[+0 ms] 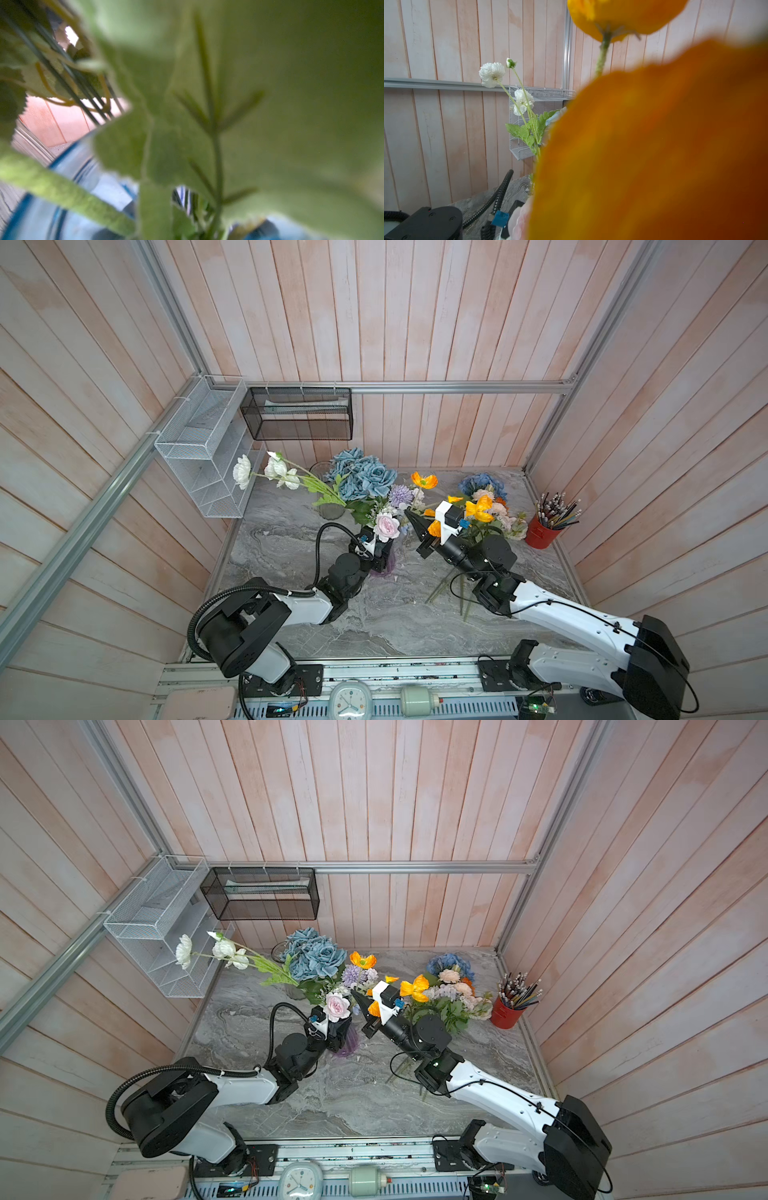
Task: Arrange flowers in a vase
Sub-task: Place the flower in the vase.
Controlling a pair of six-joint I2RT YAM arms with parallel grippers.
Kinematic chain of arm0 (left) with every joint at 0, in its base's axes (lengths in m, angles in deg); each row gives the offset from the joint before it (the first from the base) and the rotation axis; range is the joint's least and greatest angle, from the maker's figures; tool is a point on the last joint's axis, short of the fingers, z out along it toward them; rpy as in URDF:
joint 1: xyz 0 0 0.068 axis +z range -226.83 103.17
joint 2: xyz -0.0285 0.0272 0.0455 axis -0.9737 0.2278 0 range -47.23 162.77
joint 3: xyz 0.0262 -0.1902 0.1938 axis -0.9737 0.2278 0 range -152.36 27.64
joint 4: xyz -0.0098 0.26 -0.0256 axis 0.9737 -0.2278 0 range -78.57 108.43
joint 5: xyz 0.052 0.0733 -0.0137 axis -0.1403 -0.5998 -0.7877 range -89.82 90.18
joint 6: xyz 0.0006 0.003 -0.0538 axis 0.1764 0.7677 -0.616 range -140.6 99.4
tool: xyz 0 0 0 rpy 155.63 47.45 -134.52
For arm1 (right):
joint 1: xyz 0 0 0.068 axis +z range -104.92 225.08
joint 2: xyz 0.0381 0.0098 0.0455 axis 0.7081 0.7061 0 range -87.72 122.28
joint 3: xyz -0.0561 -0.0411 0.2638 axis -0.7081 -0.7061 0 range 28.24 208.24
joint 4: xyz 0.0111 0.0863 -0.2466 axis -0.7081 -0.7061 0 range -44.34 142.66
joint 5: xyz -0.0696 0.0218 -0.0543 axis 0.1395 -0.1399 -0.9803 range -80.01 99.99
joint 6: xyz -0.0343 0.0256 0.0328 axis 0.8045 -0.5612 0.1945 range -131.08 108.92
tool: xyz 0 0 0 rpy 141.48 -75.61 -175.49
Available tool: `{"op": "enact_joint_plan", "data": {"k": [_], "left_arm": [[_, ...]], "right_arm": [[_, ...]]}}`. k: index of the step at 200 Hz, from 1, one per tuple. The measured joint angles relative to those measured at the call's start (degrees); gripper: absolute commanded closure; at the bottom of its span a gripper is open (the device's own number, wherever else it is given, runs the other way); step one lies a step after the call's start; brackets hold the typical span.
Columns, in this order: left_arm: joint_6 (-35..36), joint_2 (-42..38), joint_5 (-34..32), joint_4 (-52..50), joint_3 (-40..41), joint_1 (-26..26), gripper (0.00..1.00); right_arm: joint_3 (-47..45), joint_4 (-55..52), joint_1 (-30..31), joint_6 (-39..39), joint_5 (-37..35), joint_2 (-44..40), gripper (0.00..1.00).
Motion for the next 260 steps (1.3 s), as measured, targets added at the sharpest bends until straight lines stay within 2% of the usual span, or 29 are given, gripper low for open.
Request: {"op": "enact_joint_plan", "data": {"k": [46,62,73,99,115,156,181,200,212,221,228,245,254,260], "left_arm": [[0.2,0.0,-0.2,0.0,0.0,-0.2,1.0],[0.2,0.0,-0.2,-0.1,0.0,-0.2,1.0],[0.2,0.0,-0.2,-0.1,0.0,-0.2,1.0],[0.2,0.0,-0.2,-0.1,0.0,-0.2,1.0],[0.2,0.0,-0.2,-0.1,0.0,-0.2,1.0],[0.2,0.0,-0.2,-0.3,-0.1,-0.2,0.97],[0.2,0.0,-0.2,-0.9,-0.4,-0.2,0.92],[0.1,-0.2,-0.2,-1.6,-0.7,-0.2,0.81],[0.1,-0.4,-0.2,-2.2,-0.8,-0.2,0.66],[0.1,-0.8,-0.2,-2.9,-0.9,-0.3,0.56],[0.2,-1.0,-0.2,-3.5,-0.9,-0.4,0.52],[0.1,-1.8,-0.3,-5.1,-1.0,-0.6,0.42],[0.1,-2.3,-0.4,-5.8,-1.0,-0.9,0.31],[0.1,-2.5,-0.6,-6.3,-1.1,-1.1,0.17]], "right_arm": [[-0.8,-1.0,0.0,-1.1,0.7,3.2,0.98],[-0.9,-0.3,0.0,-1.4,0.9,3.9,0.94],[-0.9,-0.2,0.0,-1.6,0.9,3.9,0.88],[-0.9,-2.6,0.0,-1.7,0.9,3.8,0.6],[-0.9,-5.7,0.0,-1.4,0.9,2.7,0.51],[-3.0,-11.8,0.0,-3.3,1.0,-6.2,0.35],[-5.3,-15.4,0.0,-6.2,1.3,-10.9,0.33],[-8.8,-17.1,0.0,-8.5,1.3,-13.4,0.33],[-11.3,-17.9,0.0,-9.8,1.3,-14.6,0.32],[-13.1,-18.3,0.0,-10.9,1.2,-15.2,0.26],[-14.1,-18.7,0.0,-11.6,1.1,-15.5,0.23],[-15.9,-19.2,0.0,-12.7,0.9,-15.4,0.22],[-16.6,-19.0,0.0,-13.3,0.9,-14.9,0.22],[-17.0,-18.6,0.0,-13.6,0.9,-14.3,0.22]]}}
